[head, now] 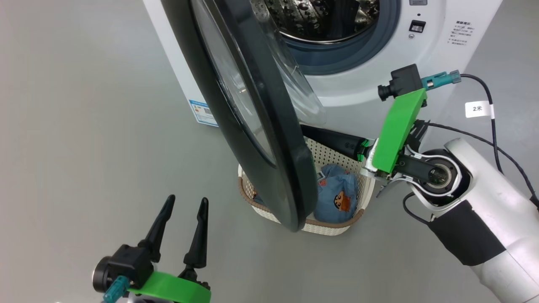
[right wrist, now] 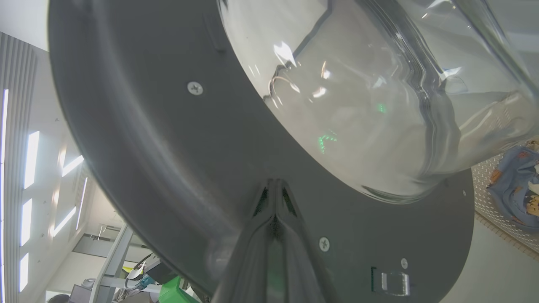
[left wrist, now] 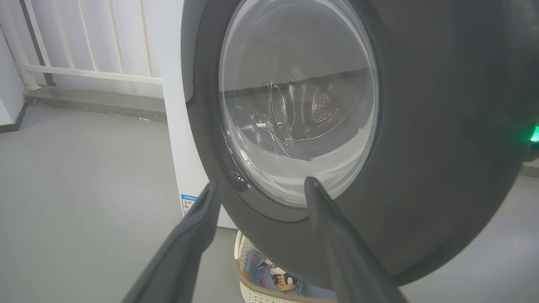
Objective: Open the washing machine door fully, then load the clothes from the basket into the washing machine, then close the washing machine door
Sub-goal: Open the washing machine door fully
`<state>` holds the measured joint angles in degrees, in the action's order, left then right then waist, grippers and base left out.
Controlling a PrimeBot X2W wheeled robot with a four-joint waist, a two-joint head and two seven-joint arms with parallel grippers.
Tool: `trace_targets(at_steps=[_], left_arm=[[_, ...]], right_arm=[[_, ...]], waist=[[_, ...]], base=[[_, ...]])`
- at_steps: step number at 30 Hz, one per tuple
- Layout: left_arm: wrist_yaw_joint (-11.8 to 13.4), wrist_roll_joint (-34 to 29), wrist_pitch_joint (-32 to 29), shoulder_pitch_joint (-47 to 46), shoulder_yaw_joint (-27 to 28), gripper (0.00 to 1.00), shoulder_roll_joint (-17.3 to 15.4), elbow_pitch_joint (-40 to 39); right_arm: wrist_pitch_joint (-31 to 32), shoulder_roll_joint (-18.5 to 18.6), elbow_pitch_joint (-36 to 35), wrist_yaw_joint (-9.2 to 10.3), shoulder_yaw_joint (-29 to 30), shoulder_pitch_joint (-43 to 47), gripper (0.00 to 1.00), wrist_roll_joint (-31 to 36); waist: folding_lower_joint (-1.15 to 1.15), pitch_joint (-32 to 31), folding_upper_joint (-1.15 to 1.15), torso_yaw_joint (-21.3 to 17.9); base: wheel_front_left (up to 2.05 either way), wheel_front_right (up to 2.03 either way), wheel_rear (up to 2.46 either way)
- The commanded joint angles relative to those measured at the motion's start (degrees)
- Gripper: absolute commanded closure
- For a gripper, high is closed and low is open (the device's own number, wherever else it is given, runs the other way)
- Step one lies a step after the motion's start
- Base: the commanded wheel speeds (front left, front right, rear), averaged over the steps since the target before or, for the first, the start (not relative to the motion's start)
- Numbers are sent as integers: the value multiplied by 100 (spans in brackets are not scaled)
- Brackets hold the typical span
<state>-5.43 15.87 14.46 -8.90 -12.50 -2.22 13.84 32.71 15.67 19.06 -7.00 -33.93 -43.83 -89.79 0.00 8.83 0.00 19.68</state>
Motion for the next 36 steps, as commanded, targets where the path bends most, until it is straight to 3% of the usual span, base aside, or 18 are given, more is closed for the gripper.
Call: trace_targets(at_steps=[1, 20, 30, 33, 34, 36], left_arm=[[-8, -44, 54, 28, 192, 0, -65, -105], [-3, -40, 54, 95, 160, 0, -65, -103], [-25, -62, 54, 148, 251, 0, -65, -96], [-38, -83, 54, 182, 294, 0, -65, -84], [-43, -91, 54, 190, 307, 0, -65, -79], [-55, -104, 54, 205, 331, 0, -65, -63]], right_arm=[[27, -173, -218, -48, -66, 93, 100, -36], [24, -490, -257, -48, -201, 271, 100, -34], [-473, -347, -214, -48, -176, 377, 100, 178], [-620, -286, -206, -48, -172, 444, 88, 173], [-674, -257, -210, -48, -167, 473, 73, 172], [-770, -186, -245, -48, -152, 556, 60, 153]], waist=[[0, -39, 0, 47], [0, -183, 0, 156], [0, -250, 0, -28], [0, -302, 0, -114], [0, -318, 0, -135], [0, -356, 0, -175]], base=[[0, 0, 0], [0, 0, 0], [0, 0, 0], [0, 0, 0], [0, 0, 0], [0, 0, 0]])
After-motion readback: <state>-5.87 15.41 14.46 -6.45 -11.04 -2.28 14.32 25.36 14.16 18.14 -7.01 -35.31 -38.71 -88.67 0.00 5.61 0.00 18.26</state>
